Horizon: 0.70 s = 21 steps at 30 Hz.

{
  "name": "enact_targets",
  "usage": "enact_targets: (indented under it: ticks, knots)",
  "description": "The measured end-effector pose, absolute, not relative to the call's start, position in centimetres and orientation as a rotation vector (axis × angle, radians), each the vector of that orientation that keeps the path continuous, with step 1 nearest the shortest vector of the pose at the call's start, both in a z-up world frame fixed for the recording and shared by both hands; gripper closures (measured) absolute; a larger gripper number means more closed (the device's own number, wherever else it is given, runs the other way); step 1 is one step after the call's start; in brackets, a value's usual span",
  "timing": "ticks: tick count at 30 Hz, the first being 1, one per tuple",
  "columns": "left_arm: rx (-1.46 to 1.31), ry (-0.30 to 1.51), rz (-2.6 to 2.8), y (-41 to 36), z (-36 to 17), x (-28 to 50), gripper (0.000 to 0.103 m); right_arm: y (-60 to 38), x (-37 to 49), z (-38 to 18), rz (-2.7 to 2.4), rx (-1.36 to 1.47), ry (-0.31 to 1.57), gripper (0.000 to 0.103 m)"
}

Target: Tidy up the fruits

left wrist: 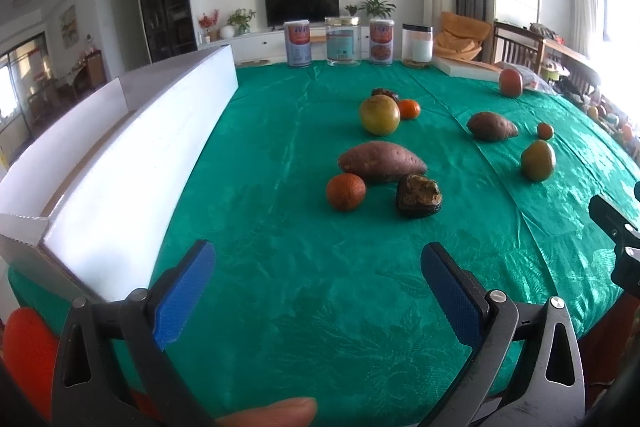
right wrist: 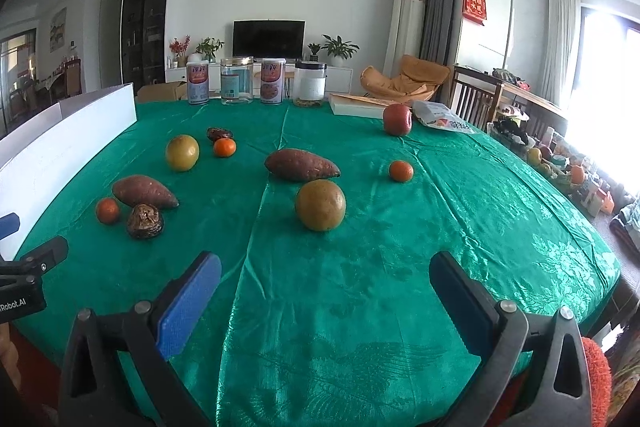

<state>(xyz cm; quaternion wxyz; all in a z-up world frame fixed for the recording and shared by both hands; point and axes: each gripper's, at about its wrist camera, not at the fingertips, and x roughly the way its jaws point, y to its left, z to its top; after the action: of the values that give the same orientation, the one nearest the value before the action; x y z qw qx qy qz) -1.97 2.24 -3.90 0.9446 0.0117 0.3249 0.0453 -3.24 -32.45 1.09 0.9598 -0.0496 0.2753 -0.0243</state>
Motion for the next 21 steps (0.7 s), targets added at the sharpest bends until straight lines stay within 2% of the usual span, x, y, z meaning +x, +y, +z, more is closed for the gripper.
enact_targets:
  ticks: [21]
  knots:
    - [0.029,0.662,0.095,2.2,-3.9,-2.2,0.000,-33.2,-2.9,0.7,-0.119,-0.086,0.576,0.000]
